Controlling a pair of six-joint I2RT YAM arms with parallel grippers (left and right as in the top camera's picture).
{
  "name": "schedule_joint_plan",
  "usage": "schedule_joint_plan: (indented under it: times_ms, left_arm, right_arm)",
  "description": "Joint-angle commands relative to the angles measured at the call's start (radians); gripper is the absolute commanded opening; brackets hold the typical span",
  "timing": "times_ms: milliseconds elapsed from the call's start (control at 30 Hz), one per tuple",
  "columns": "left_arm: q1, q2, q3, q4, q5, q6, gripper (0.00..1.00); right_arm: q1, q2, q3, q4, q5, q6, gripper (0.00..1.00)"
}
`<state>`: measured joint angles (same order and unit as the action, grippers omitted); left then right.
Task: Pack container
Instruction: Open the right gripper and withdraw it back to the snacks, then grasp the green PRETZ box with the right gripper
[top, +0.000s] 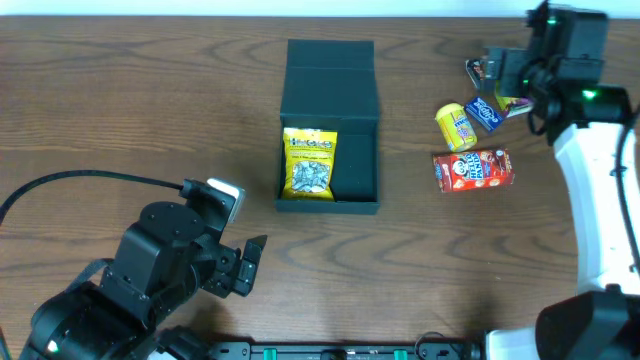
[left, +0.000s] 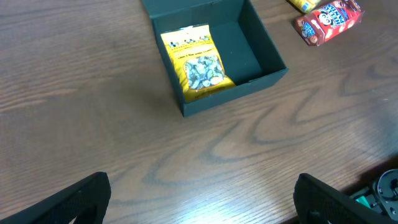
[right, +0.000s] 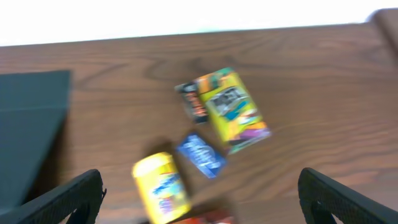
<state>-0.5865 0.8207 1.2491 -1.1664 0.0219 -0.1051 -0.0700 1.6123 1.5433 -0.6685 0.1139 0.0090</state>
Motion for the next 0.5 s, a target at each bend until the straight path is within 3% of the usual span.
schedule_joint_plan:
  times_ms: [0,233,467]
  left_arm:
    - [-0.002,-0.003,0.012,-0.002,-0.006,-0.007,0.95]
    - [-0.002,-0.003,0.012,-0.001,-0.006,-0.007,0.95]
    - [-0.002,-0.003,0.012,-0.002,-0.006,-0.007,0.95]
  right_arm:
    - [-0.051,0.026,0.013,0.032,0.035,-0.143,0.99]
    - [-0.152,0.160,0.013,0.153,-0.085,-0.285,0.99]
    - [-0.230,0.294,0.013,0.288,-0.234,-0.313,0.99]
